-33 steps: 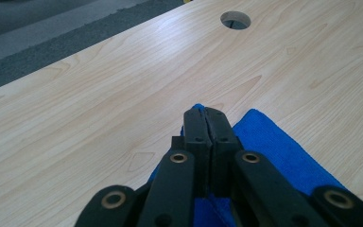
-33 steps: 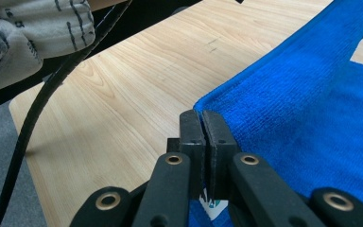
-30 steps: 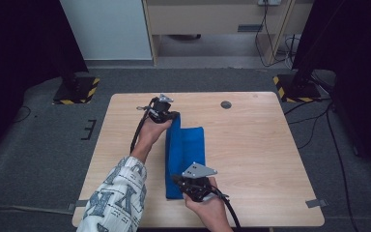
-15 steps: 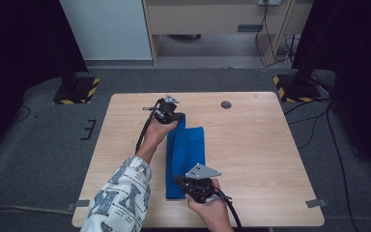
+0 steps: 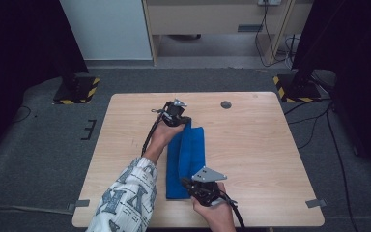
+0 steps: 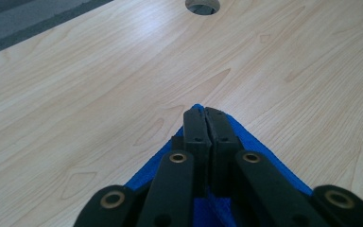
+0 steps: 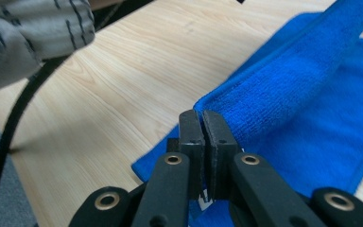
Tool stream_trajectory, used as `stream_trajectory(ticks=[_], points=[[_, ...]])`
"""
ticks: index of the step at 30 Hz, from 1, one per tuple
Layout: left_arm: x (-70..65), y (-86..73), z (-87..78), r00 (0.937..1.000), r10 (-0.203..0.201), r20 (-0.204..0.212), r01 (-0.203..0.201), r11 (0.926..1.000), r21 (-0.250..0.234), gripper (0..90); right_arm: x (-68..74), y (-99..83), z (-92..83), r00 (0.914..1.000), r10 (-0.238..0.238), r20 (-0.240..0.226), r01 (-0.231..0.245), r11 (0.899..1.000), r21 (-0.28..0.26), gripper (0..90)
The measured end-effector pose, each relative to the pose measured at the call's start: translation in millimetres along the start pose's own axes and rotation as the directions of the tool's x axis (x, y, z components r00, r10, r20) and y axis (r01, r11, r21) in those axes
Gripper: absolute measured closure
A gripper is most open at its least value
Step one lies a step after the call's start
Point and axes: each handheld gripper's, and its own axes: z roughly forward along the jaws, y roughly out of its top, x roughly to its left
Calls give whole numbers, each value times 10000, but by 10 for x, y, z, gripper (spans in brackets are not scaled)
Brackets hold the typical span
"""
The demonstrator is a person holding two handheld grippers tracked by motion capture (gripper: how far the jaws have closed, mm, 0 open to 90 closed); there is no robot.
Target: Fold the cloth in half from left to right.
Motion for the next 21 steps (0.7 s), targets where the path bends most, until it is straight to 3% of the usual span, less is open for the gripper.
stream_trajectory(ticks=[13, 18, 21], points=[[-85, -10, 154, 9995, -68, 319, 65, 9999, 104, 879, -131, -152, -47, 9975, 365, 604, -373, 9992, 119, 865], [-117, -17, 196, 9995, 108, 293, -116, 9996, 275, 878, -192, -238, -59, 9950, 566, 822, -590, 9979, 262, 852], [-113, -22, 209, 9996, 6, 279, -14, 9996, 294, 876, -222, -271, -63, 9938, 637, 910, -669, 9972, 335, 844]])
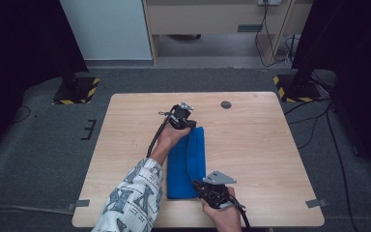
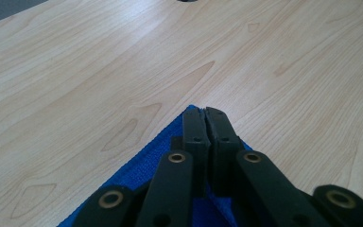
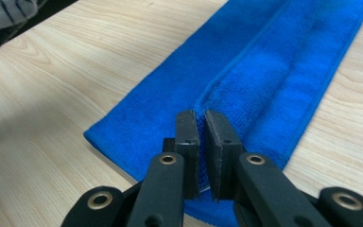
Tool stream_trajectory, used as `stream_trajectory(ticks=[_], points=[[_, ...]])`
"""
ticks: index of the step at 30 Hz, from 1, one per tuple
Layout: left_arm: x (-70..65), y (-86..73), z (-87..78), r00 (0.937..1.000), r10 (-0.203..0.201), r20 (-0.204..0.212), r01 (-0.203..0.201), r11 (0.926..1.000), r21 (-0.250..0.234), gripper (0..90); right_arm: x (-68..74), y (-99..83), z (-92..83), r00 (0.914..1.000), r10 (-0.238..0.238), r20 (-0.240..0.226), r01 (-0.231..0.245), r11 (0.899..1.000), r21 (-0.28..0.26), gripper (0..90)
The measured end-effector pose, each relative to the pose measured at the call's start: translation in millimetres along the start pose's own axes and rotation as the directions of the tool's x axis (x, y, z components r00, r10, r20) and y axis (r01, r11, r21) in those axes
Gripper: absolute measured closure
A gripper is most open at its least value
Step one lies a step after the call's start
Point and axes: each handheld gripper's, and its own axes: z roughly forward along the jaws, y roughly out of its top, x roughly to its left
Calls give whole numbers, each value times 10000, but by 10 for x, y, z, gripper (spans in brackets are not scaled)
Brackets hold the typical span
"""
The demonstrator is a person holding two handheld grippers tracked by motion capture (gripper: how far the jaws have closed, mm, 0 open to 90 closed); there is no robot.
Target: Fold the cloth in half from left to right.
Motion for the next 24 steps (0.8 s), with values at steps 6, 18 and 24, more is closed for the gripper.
stream_trajectory(ticks=[6, 18, 24], points=[[-34, -14, 32, 9996, -86, 269, 85, 10000, 32, 835, -75, -52, -16, 9998, 129, 172, -132, 9997, 202, 823], [-57, -47, 40, 9982, -450, 386, 460, 9986, -264, 745, -186, -161, -31, 9976, 511, 462, -537, 9970, 562, 761], [-77, -55, 35, 9978, -472, 459, 488, 9982, -354, 738, -212, -174, -47, 9971, 591, 473, -620, 9961, 629, 762]])
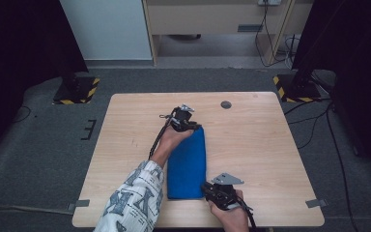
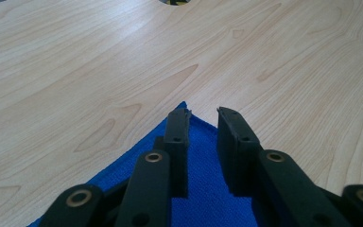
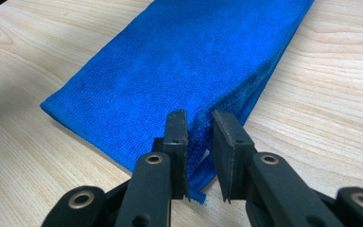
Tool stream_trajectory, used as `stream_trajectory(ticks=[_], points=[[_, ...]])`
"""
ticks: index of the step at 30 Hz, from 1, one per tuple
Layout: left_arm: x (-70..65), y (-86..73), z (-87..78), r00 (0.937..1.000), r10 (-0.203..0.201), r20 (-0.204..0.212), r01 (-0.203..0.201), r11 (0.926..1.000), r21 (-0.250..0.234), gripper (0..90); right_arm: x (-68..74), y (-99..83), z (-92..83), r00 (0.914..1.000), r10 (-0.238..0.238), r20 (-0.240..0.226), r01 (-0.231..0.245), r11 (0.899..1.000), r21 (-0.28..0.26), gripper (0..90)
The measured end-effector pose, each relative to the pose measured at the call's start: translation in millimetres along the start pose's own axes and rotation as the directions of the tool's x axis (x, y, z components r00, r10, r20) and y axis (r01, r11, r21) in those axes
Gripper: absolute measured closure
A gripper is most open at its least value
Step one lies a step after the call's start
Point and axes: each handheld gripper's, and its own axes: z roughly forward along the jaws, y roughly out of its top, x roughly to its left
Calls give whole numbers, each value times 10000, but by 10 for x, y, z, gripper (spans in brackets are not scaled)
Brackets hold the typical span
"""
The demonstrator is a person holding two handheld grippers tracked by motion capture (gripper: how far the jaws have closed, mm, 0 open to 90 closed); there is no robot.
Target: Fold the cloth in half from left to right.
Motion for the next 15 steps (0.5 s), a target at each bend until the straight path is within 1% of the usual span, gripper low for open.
stream_trajectory(ticks=[5, 8, 9, 11, 13, 14, 15], points=[[2, -8, -20, 10000, 15, -3, -15, 10000, -55, 734, 7, -1, 0, 10000, -13, -97, 13, 10000, 77, 778], [-2, -12, -64, 10000, 76, -38, -76, 9999, -122, 722, 15, -5, 5, 9999, -43, -120, 45, 9999, 158, 777], [-5, -14, -84, 9996, 232, -128, -233, 9997, -117, 716, 12, -6, 6, 9999, -52, -114, 54, 9998, 197, 769], [-13, -17, -124, 9989, 378, -275, -383, 9991, -166, 705, 4, -6, 3, 10000, -52, -66, 53, 9997, 219, 745], [-18, -15, -181, 9986, 432, -298, -439, 9987, -246, 698, -6, 4, -8, 10000, -61, -52, 62, 9998, 207, 711], [-23, -14, -209, 9984, 460, -331, -470, 9985, -289, 690, -10, 15, -17, 10000, 12, -43, -11, 9997, 253, 680], [-23, -14, -209, 9984, 460, -331, -470, 9985, -289, 684, -16, 24, -20, 10000, 46, -18, -46, 9996, 294, 656]])
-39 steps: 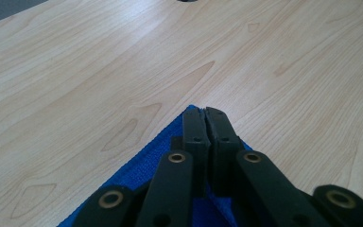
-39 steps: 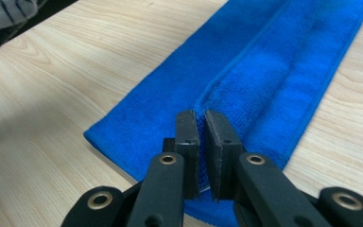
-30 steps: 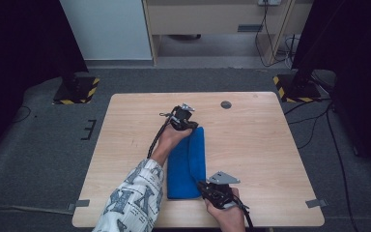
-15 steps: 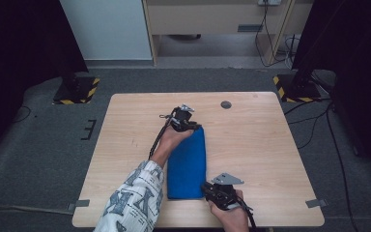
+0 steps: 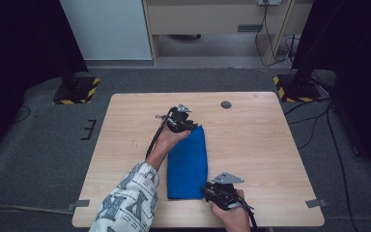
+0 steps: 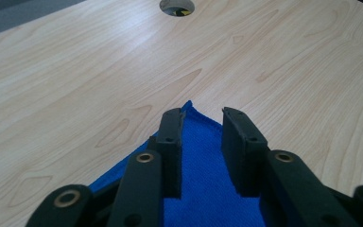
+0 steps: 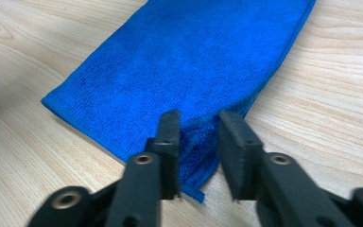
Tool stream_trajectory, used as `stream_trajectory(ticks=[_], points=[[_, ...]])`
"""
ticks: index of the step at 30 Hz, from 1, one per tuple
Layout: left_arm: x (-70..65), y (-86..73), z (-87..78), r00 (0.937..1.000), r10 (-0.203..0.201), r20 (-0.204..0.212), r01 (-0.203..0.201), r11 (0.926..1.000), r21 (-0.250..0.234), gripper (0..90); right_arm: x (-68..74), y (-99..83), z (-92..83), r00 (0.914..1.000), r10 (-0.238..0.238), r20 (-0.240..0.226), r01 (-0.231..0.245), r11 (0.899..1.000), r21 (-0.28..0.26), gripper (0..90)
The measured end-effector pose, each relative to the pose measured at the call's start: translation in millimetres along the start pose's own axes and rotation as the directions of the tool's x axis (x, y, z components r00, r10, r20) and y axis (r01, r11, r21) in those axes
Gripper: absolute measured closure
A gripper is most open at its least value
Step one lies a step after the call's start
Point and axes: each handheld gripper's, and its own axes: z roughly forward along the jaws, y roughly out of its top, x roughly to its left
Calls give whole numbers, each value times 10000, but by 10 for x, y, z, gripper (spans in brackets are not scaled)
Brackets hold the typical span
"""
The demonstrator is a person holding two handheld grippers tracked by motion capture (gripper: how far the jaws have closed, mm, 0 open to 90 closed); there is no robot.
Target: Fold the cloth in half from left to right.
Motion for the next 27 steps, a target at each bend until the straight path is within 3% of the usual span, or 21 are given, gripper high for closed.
stream_trajectory(ticks=[9, 13, 15, 16, 20, 24, 27], points=[[-52, -34, -281, 9991, 326, -281, -335, 9989, -331, 584, -64, 62, -53, 9997, 39, 257, -39, 10000, 21, 526], [-71, -85, -409, 9977, 516, -431, -534, 9977, -408, 522, -125, 132, -70, 9998, -41, 219, 41, 10000, 20, 407], [-72, -102, -446, 9978, 496, -438, -514, 9978, -416, 515, -129, 145, -67, 9999, 5, 135, -6, 10000, 14, 390], [-70, -135, -504, 9980, 475, -405, -493, 9978, -435, 476, -155, 191, -46, 9995, -314, 11, 314, 9995, 14, 356], [-45, -223, -601, 9976, 567, -404, -584, 9974, -420, 408, -201, 287, -5, 9991, -433, -35, 433, 9991, -1, 297], [-3, -283, -654, 9981, 407, -458, -423, 9985, -343, 351, -240, 401, 52, 9988, -494, -46, 494, 9987, -105, 256], [46, -336, -710, 9983, 197, -552, -215, 9992, -336, 334, -301, 585, 178, 9980, -624, -13, 624, 9980, -61, 221]])
